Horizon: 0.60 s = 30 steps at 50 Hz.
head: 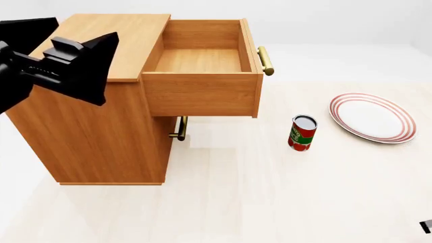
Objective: Put the bowl in the top drawer of the cabinet.
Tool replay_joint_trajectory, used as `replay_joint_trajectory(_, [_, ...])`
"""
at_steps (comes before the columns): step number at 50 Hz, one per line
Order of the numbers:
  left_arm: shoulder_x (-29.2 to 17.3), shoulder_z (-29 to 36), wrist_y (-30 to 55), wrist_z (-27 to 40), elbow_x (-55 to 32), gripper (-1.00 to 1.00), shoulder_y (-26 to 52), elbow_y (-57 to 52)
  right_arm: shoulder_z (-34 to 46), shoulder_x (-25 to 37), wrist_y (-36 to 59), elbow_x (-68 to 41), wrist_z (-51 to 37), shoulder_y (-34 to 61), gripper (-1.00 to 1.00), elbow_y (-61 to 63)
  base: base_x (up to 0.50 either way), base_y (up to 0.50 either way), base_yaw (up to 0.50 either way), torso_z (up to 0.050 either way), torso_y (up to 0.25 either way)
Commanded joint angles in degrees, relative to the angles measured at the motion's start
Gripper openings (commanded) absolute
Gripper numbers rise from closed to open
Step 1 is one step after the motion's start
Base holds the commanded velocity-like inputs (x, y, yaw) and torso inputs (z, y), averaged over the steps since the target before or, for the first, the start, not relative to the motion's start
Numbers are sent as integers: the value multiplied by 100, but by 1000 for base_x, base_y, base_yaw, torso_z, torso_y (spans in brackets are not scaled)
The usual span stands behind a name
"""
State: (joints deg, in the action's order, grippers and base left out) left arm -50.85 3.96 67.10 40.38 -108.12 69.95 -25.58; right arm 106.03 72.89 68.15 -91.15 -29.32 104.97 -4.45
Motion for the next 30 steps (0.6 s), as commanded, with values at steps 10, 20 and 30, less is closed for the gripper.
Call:
replay_joint_trajectory(10, [-183,-30,-102,99,-321,100,168,-82,172,-663,1697,3282,3976,2917,-100,1159,0,0,0,0,0])
replay_joint_trajectory(20, [-491,-48,-184,360,-856,100,384,-208,349,-2221,347,4661,6078,2886,-100,48,0,0,0,0,0])
replay_joint_trajectory(30, [-547,21,-198,419,-985,100,522,-223,494,-3485,-2001,5640,7942,2676,-100,-1890,0,0,0,0,1])
